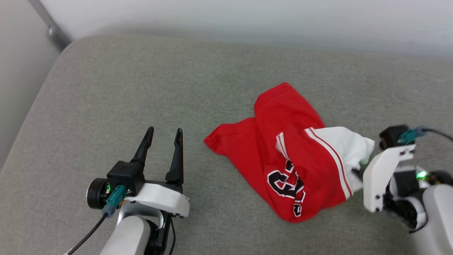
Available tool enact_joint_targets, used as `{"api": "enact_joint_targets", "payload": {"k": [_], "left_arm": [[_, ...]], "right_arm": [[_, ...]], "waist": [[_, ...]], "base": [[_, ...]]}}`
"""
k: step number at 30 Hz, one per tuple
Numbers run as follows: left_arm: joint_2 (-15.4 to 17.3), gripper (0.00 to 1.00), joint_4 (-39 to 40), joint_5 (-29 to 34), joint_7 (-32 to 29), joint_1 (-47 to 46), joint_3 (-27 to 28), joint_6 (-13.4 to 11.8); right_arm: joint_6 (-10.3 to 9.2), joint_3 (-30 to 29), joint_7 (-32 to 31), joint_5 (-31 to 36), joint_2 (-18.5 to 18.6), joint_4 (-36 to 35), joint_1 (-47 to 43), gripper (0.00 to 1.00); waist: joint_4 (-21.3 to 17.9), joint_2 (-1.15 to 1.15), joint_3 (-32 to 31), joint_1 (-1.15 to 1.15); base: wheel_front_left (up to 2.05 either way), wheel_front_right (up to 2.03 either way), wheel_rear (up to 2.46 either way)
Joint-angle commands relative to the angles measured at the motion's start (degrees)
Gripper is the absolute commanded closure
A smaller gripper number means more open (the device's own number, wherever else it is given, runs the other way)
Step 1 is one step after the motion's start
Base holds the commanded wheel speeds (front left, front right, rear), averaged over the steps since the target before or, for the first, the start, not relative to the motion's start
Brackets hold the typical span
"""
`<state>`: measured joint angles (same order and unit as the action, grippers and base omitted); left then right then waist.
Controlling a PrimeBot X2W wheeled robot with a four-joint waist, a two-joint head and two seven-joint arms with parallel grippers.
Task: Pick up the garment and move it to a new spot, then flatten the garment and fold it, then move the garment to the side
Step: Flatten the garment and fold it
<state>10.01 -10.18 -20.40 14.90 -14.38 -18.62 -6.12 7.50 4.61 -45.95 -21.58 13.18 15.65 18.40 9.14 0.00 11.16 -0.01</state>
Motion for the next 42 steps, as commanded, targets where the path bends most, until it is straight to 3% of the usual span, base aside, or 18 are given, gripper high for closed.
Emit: {"api": "enact_joint_targets", "payload": {"k": [1, 7, 11, 16, 20, 21, 22, 23, 27, 35, 42], "left_arm": [[0.1, 0.0, -0.1, 0.1, 0.4, 0.8, 0.3, -0.1], [0.7, 0.0, 0.1, -0.1, 0.3, 2.6, 1.4, -0.4], [1.1, 0.0, 0.7, -0.2, 0.3, 4.0, 1.5, -0.8], [1.5, 0.0, 0.8, -0.4, -0.3, 4.7, 1.5, -0.9], [1.9, 0.0, 1.0, -0.7, -0.9, 5.1, 1.5, -1.1], [2.0, 0.0, 1.1, -0.8, -1.1, 5.4, 1.6, -1.3], [2.2, 0.0, 1.1, -0.9, -1.2, 5.6, 1.6, -1.4], [2.4, 0.0, 1.2, -1.0, -1.5, 6.1, 1.8, -1.6], [2.7, 0.0, 1.5, -1.4, -1.9, 7.0, 1.9, -2.0], [3.4, 0.0, 2.0, -1.8, -2.5, 8.7, 1.9, -2.5], [4.1, 0.0, 2.2, -1.8, -3.5, 10.3, 1.8, -3.2]], "right_arm": [[-0.02, -0.1, 1.8, 1.2, 1.4, -2.1, 1.9, 1.0], [-0.02, -3.0, 3.6, 4.7, 3.2, -8.4, 1.8, 1.0], [-0.03, -10.8, 3.3, 7.8, 2.5, -12.6, -4.3, 1.0], [-0.02, -18.9, 3.7, 9.5, 0.0, -11.5, -11.7, 1.0], [-0.02, -25.7, 6.2, 11.7, -4.2, -7.0, -17.9, 1.0], [-0.02, -26.6, 7.2, 11.3, -5.6, -5.2, -18.6, 0.89], [-0.01, -26.9, 8.5, 11.4, -6.1, -3.9, -19.0, 0.63], [-0.02, -27.5, 12.1, 10.8, -7.1, -2.1, -18.8, 0.0], [-0.02, -27.8, 19.5, 10.9, -7.9, -1.1, -18.1, 0.0], [-0.02, -30.2, 34.6, 15.7, -8.7, -6.9, -16.8, 0.0], [-0.02, -22.4, 42.2, 16.3, -9.6, -12.3, -17.9, 0.0]], "waist": [[-1.4, 0.0, -1.2, 0.01], [-5.5, 0.0, -3.5, 0.01], [-8.8, 0.0, -4.7, 0.01], [-10.4, 0.0, -5.1, 0.01], [-11.3, 0.0, -5.4, 0.01], [-11.6, 0.0, -5.5, 0.01], [-11.7, 0.0, -5.5, 0.01], [-12.0, 0.0, -5.8, 0.01], [-12.2, 0.0, -6.5, 0.01], [-11.4, 0.0, -8.7, 0.01], [-10.0, 0.0, -11.0, 0.01]], "base": [[0.0, 0.0, 0.0], [0.0, 0.0, 0.0], [0.0, 0.0, 0.0], [0.0, 0.0, 0.0], [0.0, 0.0, 0.0], [0.0, 0.0, 0.0], [0.0, 0.0, 0.0], [0.0, 0.0, 0.0], [0.0, 0.0, 0.0], [0.0, 0.0, 0.0], [0.0, 0.0, 0.0]]}}
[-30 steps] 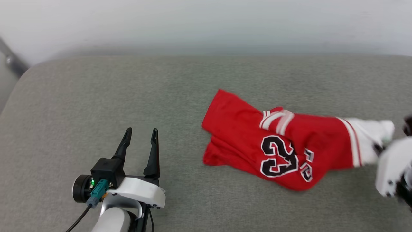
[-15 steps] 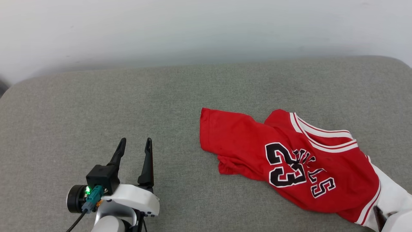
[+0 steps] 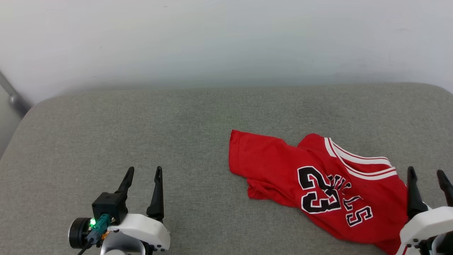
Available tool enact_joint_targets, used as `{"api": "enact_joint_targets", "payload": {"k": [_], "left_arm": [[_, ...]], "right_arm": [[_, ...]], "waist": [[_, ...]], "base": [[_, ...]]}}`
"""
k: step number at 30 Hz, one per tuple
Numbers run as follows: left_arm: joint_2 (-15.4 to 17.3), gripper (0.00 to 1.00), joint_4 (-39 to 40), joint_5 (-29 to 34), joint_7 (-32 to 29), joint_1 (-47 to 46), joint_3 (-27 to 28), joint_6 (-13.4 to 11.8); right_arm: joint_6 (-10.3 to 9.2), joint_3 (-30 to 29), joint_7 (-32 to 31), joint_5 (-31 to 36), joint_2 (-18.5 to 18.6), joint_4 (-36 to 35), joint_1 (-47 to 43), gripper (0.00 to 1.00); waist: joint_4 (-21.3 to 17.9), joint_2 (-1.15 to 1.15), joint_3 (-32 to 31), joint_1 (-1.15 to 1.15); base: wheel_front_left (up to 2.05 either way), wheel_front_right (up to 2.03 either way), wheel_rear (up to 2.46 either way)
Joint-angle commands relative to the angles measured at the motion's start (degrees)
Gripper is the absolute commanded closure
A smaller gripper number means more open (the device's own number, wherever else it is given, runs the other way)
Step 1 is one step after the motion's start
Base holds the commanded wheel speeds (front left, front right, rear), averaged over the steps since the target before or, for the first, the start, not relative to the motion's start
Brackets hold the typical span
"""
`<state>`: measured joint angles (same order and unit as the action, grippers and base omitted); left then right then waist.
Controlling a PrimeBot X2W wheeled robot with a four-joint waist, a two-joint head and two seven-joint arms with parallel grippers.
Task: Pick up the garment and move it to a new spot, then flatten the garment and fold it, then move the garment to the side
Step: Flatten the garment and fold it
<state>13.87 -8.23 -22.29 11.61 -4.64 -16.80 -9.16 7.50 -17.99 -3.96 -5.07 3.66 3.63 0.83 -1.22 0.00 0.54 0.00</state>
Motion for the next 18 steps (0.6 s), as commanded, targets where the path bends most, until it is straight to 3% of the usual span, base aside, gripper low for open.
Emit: {"api": "enact_joint_targets", "payload": {"k": [1, 11, 18], "left_arm": [[0.4, 0.0, 0.2, 0.1, -0.3, 0.8, -0.1, -0.3], [1.4, 0.0, 0.6, -0.1, -1.3, 1.1, 0.3, -1.4], [2.1, 0.0, 0.0, -0.5, -1.9, 0.4, 0.8, -1.8]], "right_arm": [[-0.02, 1.8, 1.0, -0.5, -0.3, -1.1, -0.9, 0.0], [-0.02, 13.2, 3.7, -3.0, -0.8, -8.5, -7.1, 0.0], [-0.02, 15.3, 3.0, -3.2, -0.8, -11.6, -8.8, 0.0]], "waist": [[0.6, 0.0, -0.6, 0.0], [1.8, 0.0, -1.1, 0.0], [0.5, 0.0, -0.8, 0.0]], "base": [[0.0, 0.0, 0.0], [0.0, 0.0, 0.0], [0.0, 0.0, 0.0]]}}
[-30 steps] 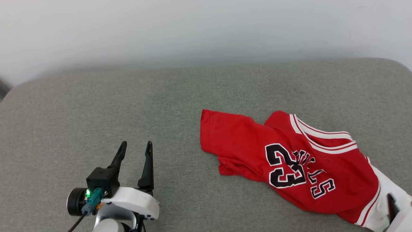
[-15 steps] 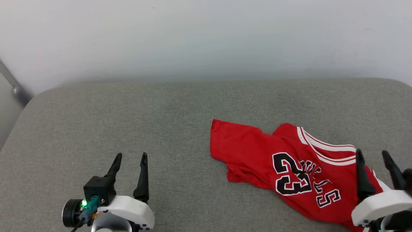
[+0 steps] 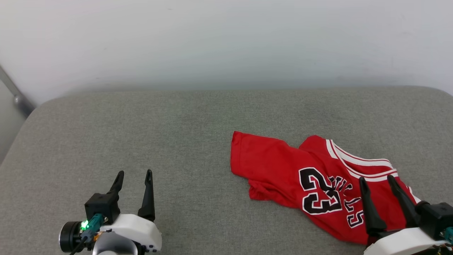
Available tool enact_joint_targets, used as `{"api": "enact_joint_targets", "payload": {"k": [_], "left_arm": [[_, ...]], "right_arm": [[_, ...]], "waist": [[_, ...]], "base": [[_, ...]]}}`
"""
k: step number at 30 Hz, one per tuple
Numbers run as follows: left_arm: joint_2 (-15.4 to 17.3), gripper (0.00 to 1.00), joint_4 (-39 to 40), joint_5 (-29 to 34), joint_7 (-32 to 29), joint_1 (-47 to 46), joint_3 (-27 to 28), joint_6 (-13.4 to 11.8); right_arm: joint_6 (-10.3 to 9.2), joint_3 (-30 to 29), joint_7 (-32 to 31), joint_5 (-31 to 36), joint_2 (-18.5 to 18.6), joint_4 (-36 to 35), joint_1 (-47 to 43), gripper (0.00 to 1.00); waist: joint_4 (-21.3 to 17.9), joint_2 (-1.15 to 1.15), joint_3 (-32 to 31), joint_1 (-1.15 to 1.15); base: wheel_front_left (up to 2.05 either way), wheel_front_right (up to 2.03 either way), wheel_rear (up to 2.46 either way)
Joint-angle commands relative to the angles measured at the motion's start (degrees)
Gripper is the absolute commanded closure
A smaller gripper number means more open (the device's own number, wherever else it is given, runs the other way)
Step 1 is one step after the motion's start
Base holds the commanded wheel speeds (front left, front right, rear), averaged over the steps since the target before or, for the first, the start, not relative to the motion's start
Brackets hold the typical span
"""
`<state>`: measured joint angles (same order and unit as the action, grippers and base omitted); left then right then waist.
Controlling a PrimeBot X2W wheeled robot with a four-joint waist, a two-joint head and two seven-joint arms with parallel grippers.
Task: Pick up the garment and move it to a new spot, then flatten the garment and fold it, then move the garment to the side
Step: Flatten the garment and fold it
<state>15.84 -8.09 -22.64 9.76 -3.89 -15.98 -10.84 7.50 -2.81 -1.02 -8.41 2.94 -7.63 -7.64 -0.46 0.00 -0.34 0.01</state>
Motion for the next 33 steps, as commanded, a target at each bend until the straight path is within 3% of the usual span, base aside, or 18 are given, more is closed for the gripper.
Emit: {"api": "enact_joint_targets", "payload": {"k": [1, 7, 11, 15, 18, 20, 30, 32, 33], "left_arm": [[0.2, 0.0, -0.4, 0.0, -0.3, -1.0, -0.3, 0.1], [-1.0, 0.0, -2.3, 0.4, -2.8, -7.1, -3.0, 2.5], [-2.0, 0.0, -4.6, 1.2, -6.7, -14.7, -6.6, 5.8], [-2.6, 0.0, -8.5, 1.6, -13.5, -23.1, -10.6, 10.7], [-2.9, 0.0, -13.1, 1.2, -22.3, -29.9, -14.3, 15.0], [-3.0, 0.0, -15.4, 0.7, -26.8, -32.4, -16.4, 16.4], [-1.6, 0.0, -24.1, -3.9, -42.7, -38.9, -25.3, 18.3], [-0.9, 0.0, -25.5, -5.3, -46.4, -38.4, -28.2, 18.3], [-0.2, 0.0, -26.3, -8.6, -51.3, -37.3, -32.3, 18.4]], "right_arm": [[-0.02, 0.3, -0.3, 0.3, -0.1, -0.7, -0.1, 0.0], [-0.02, 0.7, -0.8, 1.4, -0.1, -2.1, 2.1, 0.0], [-0.02, 1.2, -0.6, 1.9, -0.1, -2.5, 4.0, 0.0], [-0.02, 1.3, -0.4, 2.2, -0.1, -2.6, 5.7, 0.0], [-0.02, 1.6, 0.0, 2.2, -0.1, -2.3, 6.9, 0.0], [-0.02, 1.6, 0.3, 2.0, -0.1, -1.9, 7.3, 0.0], [-0.02, 2.0, 2.6, -0.8, -0.1, 1.4, 8.5, 0.0], [-0.02, 2.1, 3.1, -1.2, -0.1, 2.0, 8.9, 0.0], [-0.02, 2.2, 3.6, -1.4, -0.1, 2.8, 9.1, 0.0]], "waist": [[-0.4, 0.0, 0.2, -0.01], [-1.4, 0.0, 2.8, -0.01], [-2.6, 0.0, 5.7, -0.01], [-4.6, 0.0, 8.4, -0.01], [-6.9, 0.0, 11.0, -0.01], [-8.0, 0.0, 12.1, -0.01], [-12.6, 0.0, 16.8, -0.01], [-13.2, 0.0, 17.2, -0.01], [-13.7, 0.0, 17.3, -0.01]], "base": [[0.0, 0.0, 0.0], [0.0, 0.0, 0.0], [0.0, 0.0, 0.0], [0.0, 0.0, 0.0], [0.0, 0.0, 0.0], [0.0, 0.0, 0.0], [0.0, 0.0, 0.0], [0.0, 0.0, 0.0], [0.0, 0.0, 0.0]]}}
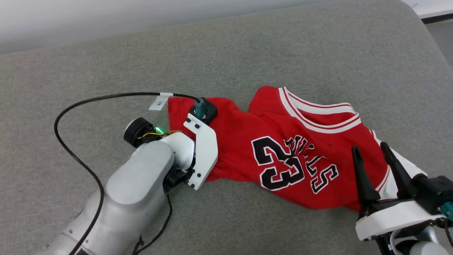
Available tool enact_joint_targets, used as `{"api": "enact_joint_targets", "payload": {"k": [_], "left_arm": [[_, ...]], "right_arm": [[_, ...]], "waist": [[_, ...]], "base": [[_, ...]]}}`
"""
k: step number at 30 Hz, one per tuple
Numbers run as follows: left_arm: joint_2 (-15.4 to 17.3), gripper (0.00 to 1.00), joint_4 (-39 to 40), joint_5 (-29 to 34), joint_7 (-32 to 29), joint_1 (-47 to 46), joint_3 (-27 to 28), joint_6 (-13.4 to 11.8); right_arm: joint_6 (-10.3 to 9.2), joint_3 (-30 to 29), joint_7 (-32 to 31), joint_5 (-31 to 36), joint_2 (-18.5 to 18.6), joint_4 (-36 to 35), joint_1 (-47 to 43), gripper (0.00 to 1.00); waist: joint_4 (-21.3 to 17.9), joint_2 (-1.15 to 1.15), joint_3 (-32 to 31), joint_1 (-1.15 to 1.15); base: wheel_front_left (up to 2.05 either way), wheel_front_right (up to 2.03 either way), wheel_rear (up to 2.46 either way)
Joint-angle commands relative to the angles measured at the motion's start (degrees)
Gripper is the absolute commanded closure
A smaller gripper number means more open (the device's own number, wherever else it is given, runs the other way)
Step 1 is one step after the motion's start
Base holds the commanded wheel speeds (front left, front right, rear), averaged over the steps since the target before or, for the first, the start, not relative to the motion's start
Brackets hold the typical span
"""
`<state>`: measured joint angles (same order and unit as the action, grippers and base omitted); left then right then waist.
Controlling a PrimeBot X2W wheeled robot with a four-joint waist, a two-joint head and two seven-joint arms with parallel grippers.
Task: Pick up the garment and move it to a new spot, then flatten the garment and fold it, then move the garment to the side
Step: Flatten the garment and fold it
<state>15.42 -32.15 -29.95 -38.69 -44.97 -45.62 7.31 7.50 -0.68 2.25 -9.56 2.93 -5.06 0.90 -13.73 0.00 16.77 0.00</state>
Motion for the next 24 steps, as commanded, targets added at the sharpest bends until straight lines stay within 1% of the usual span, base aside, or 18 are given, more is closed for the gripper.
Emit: {"api": "enact_joint_targets", "payload": {"k": [1, 2, 3, 4, 6, 7, 10, 11, 14, 17, 21, 24], "left_arm": [[0.4, 0.27, -2.3, -2.5, -4.1, 4.2, -3.7, 0.3], [0.6, 0.69, -2.1, -3.3, -4.7, 4.3, -4.6, 0.5], [1.0, 1.0, -2.0, -3.7, -5.0, 4.2, -5.6, 0.5], [1.8, 1.0, -1.8, -4.3, -4.2, 4.0, -6.6, 0.4], [2.8, 1.0, -1.4, -3.4, -1.4, 3.0, -6.6, 0.2], [2.8, 1.0, -1.0, -2.7, 0.6, 2.4, -6.5, 0.2], [3.0, 1.0, 0.3, -0.9, 7.1, 1.6, -5.5, -1.3], [3.0, 1.0, 0.3, -0.9, 7.1, 1.6, -5.5, -1.3], [2.6, 1.0, 2.6, 0.0, 13.3, 2.3, -4.1, -3.6], [3.5, 1.0, 5.5, 0.0, 17.8, 4.8, -2.9, -5.8], [6.2, 1.0, 11.2, -0.3, 21.2, 9.9, -1.4, -9.3], [9.2, 1.0, 16.5, -1.5, 22.2, 15.8, 0.3, -13.0]], "right_arm": [[-0.02, 0.0, 0.5, -0.3, -0.1, 0.4, 0.7, 0.0], [-0.02, -0.1, 0.6, -0.3, -0.1, 0.5, 0.9, 0.0], [-0.02, -0.3, 0.7, -0.5, -0.1, 0.6, 1.0, 0.0], [-0.02, -0.6, 0.6, -0.2, -0.1, 0.7, 1.0, 0.0], [-0.02, -1.1, 0.4, 0.3, -0.1, 0.7, 0.7, 0.0], [-0.02, -1.4, 0.2, 0.5, -0.1, 0.7, 0.5, 0.0], [-0.02, -1.6, -0.3, 0.9, -0.1, 0.7, -0.1, 0.0], [-0.02, -1.6, -0.3, 0.9, -0.1, 0.7, -0.1, 0.0], [-0.02, -1.8, -1.1, 1.4, -0.1, 0.4, -0.8, 0.0], [-0.02, -2.2, -1.9, 1.8, 0.0, -0.1, -1.7, 0.0], [-0.02, -2.1, -3.1, 2.6, -0.1, -0.8, -2.9, 0.0], [-0.02, -2.0, -4.0, 2.7, 0.0, -1.4, -4.0, 0.0]], "waist": [[-0.6, 0.0, 0.2, 0.0], [-0.6, 0.0, 0.2, 0.0], [-0.6, 0.0, 0.2, 0.0], [-0.5, 0.0, -0.2, 0.0], [0.1, 0.0, -0.8, 0.0], [0.6, 0.0, -1.3, 0.0], [2.1, 0.0, -3.2, 0.0], [2.1, 0.0, -3.2, 0.0], [4.4, 0.0, -5.6, 0.0], [7.1, 0.0, -8.1, 0.0], [10.6, 0.0, -11.1, 0.0], [12.7, 0.0, -13.0, 0.0]], "base": [[0.0, 0.0, 0.0], [0.0, 0.0, 0.0], [0.0, 0.0, 0.0], [0.0, 0.0, 0.0], [0.0, 0.0, 0.0], [0.0, 0.0, 0.0], [0.0, 0.0, 0.0], [0.0, 0.0, 0.0], [0.0, 0.0, 0.0], [0.0, 0.0, 0.0], [0.0, 0.0, 0.0], [0.0, 0.0, 0.0]]}}
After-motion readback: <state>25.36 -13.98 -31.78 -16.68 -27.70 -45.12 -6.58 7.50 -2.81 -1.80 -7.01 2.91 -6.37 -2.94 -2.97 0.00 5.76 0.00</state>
